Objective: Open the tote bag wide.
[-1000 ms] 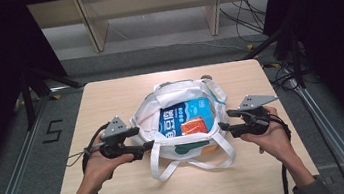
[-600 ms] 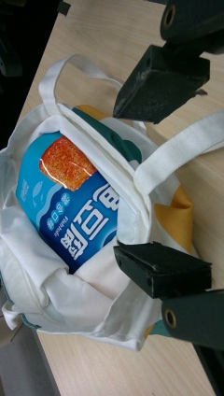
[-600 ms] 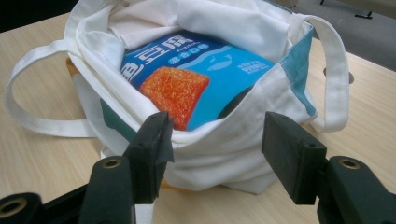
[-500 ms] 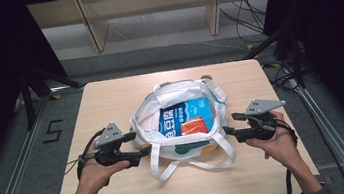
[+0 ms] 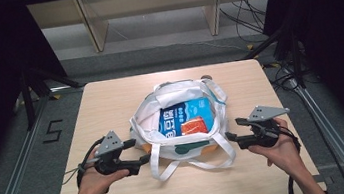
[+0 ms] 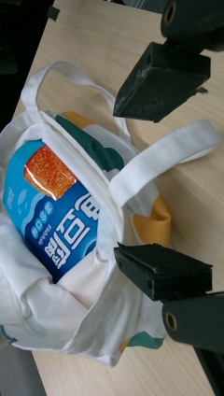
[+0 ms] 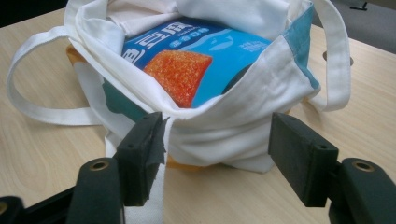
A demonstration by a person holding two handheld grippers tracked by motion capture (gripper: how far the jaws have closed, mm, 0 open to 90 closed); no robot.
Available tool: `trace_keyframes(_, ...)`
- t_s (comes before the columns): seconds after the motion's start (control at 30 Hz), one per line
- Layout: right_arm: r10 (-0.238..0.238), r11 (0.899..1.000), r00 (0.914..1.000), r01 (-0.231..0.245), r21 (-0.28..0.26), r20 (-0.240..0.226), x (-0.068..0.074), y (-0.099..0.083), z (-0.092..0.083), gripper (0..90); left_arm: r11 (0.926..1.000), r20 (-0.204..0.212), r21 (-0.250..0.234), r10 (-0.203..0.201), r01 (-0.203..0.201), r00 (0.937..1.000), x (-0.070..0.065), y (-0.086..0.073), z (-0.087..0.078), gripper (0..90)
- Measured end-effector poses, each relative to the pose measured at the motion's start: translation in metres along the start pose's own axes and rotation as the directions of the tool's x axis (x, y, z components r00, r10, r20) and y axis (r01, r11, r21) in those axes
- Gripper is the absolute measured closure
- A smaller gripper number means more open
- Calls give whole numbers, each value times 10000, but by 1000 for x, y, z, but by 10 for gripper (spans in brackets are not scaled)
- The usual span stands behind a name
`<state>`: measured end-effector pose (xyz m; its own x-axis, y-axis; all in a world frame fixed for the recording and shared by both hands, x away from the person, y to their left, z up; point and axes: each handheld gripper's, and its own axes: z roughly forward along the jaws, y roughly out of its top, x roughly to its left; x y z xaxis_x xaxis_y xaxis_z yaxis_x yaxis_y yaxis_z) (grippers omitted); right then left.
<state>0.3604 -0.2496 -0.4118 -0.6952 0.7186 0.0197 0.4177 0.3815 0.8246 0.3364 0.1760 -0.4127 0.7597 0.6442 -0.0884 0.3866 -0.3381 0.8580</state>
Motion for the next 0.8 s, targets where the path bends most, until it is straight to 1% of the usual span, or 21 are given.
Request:
trace_keyframes(0.03,170,9998,9998,-170,72,-53,2,-2,0,360,9997,56,108,212,-213,9998,1,-1,-1,268)
trace_keyframes(0.07,-104,9999,9999,104,9,-30,1,-2,0,357,9997,53,80,231,-232,9997,1,-3,-1,268)
trace_keyframes(0.1,162,9999,9999,-162,58,29,3,-4,0,353,9998,26,128,179,-179,9998,0,-4,-1,267)
trace_keyframes(0.13,-75,10000,10000,75,42,-51,2,-4,1,351,9999,11,104,4,-4,10000,-2,-6,-1,267)
trace_keyframes(0.17,194,9998,9998,-195,99,62,5,-6,-1,350,9999,62,103,44,-44,10000,-2,-7,-1,267)
trace_keyframes(0.2,-20,10000,10000,20,85,-32,3,-7,0,350,10000,84,90,9,-10,10000,-2,-8,-2,266)
trace_keyframes(0.23,173,9998,9998,-173,12,43,5,-8,-1,350,10000,102,30,-28,28,9999,-3,-9,-2,266)
trace_keyframes(0.27,95,10000,9999,-95,25,49,5,-10,-2,349,10000,181,29,-31,30,9998,-3,-10,-2,266)
trace_keyframes(0.33,-7,10000,10000,7,46,-2,4,-11,-4,345,10000,119,-5,-33,33,9999,-4,-11,-4,265)
trace_keyframes(0.37,186,9998,9998,-186,-84,107,6,-13,-4,344,10000,150,-67,-13,14,9999,-4,-12,-4,264)
trace_keyframes(0.4,165,9999,9999,-165,50,5,5,-14,-6,344,10000,113,-25,-8,8,9999,-4,-13,-4,264)
trace_keyframes(0.47,124,9999,9998,-123,-41,138,5,-16,-7,343,10000,204,-35,-73,74,9998,-4,-16,-4,261)
trace_keyframes(0.5,267,9996,9996,-267,-22,79,7,-18,-7,343,9999,199,-44,-136,136,9997,-5,-17,-4,260)
trace_keyframes(0.53,32,10000,10000,-32,3,27,5,-19,-8,343,10000,160,8,-70,70,9998,-5,-19,-4,259)
trace_keyframes(0.57,304,9995,9995,-304,37,94,7,-21,-9,343,10000,160,10,79,-79,9998,-4,-20,-4,257)
trace_keyframes(0.6,295,9996,9995,-295,33,72,8,-22,-9,343,10000,193,46,74,-75,9998,-4,-20,-4,256)
trace_keyframes(0.63,450,9989,9990,-451,129,75,9,-23,-10,343,10000,173,17,20,-20,9998,-4,-21,-4,256)
trace_keyframes(0.7,111,9999,9999,-110,-43,130,7,-25,-10,343,9998,217,9,-193,193,9996,-5,-23,-3,255)
trace_keyframes(0.73,421,9991,9991,-421,78,52,10,-27,-11,343,9998,207,-63,-170,172,9996,-5,-24,-3,254)
trace_keyframes(0.77,240,9997,9997,-240,73,40,9,-27,-11,344,9999,204,17,-148,148,9997,-6,-25,-4,254)
trace_keyframes(0.8,372,9993,9993,-373,75,50,11,-29,-11,344,9999,223,-61,-147,148,9996,-6,-26,-3,254)
